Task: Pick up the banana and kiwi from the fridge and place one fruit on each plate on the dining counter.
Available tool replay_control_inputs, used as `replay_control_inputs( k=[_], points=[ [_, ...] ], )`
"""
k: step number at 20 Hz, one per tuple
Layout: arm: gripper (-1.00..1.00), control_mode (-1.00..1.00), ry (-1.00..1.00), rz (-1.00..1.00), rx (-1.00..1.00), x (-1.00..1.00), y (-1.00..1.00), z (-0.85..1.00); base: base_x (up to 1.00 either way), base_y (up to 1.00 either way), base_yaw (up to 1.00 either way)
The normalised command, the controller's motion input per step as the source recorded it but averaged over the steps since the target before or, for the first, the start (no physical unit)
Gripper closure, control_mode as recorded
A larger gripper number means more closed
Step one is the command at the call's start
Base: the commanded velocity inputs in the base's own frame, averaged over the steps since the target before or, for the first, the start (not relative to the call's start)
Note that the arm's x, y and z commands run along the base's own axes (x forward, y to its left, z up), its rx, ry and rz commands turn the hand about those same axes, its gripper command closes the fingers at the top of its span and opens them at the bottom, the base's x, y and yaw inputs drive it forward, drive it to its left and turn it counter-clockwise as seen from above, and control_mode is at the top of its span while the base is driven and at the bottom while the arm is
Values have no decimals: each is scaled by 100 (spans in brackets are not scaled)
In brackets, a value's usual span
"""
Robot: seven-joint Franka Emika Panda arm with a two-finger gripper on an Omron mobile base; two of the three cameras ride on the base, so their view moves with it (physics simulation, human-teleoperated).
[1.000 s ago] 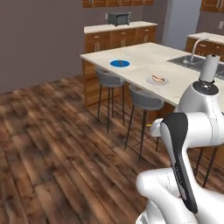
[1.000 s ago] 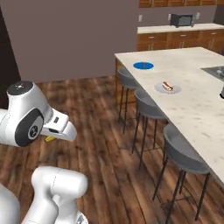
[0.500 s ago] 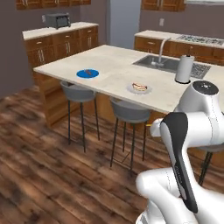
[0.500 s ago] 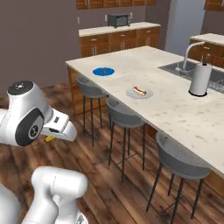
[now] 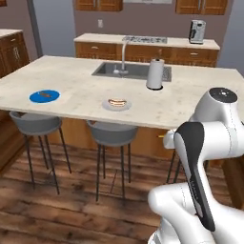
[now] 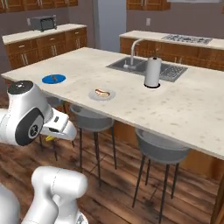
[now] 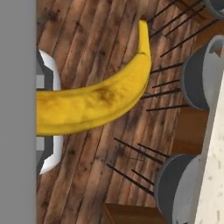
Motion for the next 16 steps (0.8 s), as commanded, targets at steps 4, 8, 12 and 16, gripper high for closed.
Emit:
replay_control_inputs(
  k=[4,8,12,16],
  points=[
    [100,100,0,0,0,0,0,0,49,51,-54],
    [100,100,0,0,0,0,0,0,55,86,-42],
    [100,100,0,0,0,0,0,0,54,100,-39],
    [100,100,0,0,0,0,0,0,82,70,-30]
  ],
)
